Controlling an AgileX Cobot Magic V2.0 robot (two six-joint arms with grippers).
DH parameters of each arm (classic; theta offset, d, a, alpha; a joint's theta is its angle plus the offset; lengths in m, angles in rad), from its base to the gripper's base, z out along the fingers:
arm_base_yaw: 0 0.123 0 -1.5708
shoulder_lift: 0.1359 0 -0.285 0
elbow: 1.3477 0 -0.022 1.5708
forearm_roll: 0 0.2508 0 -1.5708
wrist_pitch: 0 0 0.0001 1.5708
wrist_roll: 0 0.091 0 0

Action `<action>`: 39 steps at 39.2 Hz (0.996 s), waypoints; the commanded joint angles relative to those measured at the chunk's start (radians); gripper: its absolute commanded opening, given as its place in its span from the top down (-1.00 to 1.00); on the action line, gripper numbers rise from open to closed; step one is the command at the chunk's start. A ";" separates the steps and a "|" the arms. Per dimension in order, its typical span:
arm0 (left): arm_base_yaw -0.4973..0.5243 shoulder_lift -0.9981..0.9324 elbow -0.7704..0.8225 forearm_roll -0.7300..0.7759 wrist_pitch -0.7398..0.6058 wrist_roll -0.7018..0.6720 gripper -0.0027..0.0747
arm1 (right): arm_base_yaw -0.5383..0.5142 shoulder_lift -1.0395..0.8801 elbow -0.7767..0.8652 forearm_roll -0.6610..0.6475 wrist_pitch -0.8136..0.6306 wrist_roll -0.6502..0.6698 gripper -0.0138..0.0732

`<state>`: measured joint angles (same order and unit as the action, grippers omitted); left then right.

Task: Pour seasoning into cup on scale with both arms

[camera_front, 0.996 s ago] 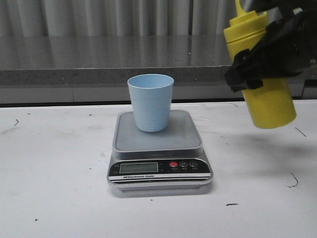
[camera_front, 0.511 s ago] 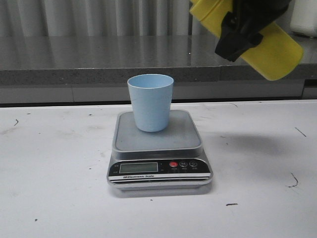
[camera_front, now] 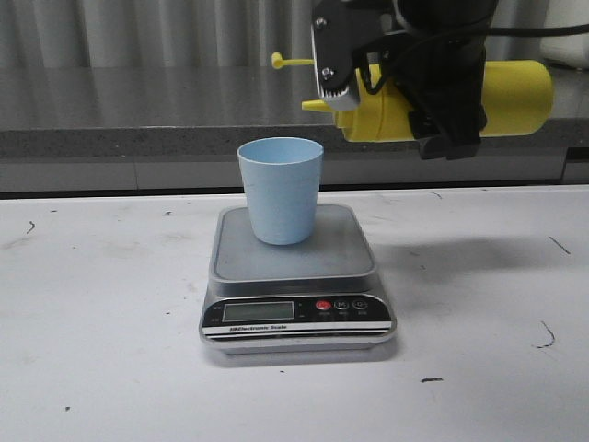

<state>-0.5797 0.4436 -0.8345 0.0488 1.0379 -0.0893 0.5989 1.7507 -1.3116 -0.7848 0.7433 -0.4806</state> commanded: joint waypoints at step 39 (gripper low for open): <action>0.000 0.008 -0.026 -0.005 -0.070 -0.007 0.01 | 0.045 -0.015 -0.044 -0.390 0.012 0.002 -0.03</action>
<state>-0.5797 0.4436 -0.8345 0.0488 1.0379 -0.0893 0.6435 1.7904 -1.3175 -1.0882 0.7485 -0.4746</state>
